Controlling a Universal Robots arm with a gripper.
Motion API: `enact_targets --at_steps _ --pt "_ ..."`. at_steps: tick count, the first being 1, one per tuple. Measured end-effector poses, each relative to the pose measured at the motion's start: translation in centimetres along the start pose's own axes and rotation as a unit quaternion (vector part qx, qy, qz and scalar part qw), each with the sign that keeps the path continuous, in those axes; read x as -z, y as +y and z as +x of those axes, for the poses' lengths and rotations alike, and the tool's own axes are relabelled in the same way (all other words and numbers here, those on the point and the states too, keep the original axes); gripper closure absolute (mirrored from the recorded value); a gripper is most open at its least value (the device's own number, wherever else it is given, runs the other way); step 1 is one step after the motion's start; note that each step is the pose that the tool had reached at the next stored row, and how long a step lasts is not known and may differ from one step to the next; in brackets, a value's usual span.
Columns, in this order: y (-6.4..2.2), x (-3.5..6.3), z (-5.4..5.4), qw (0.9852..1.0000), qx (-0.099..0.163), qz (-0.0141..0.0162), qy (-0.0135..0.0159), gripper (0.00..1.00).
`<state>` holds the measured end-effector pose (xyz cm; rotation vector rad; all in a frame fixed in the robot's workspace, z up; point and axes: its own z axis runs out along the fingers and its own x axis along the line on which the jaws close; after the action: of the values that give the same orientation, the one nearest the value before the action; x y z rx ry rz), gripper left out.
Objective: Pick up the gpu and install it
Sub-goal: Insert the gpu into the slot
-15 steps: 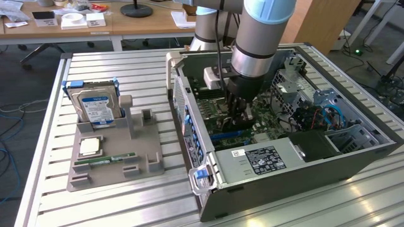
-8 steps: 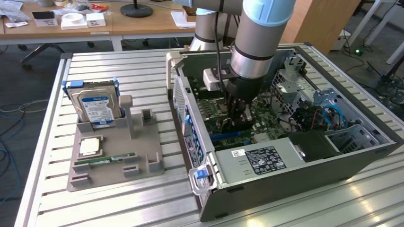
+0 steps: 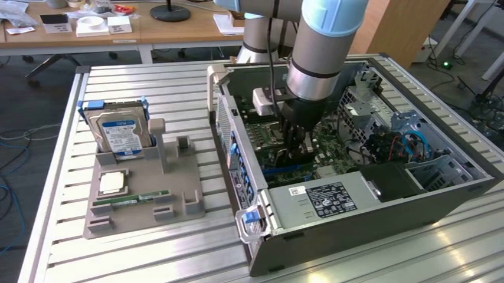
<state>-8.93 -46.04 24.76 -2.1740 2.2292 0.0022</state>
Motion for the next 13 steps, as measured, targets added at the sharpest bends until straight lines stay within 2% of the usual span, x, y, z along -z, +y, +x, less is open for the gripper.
enact_targets --at_steps 8,13 --pt "0.01 -0.04 0.0 1.0 0.0 0.0001 -0.0001 0.74" --pt "0.01 -0.05 0.0 1.0 0.001 0.0008 0.0008 0.74"
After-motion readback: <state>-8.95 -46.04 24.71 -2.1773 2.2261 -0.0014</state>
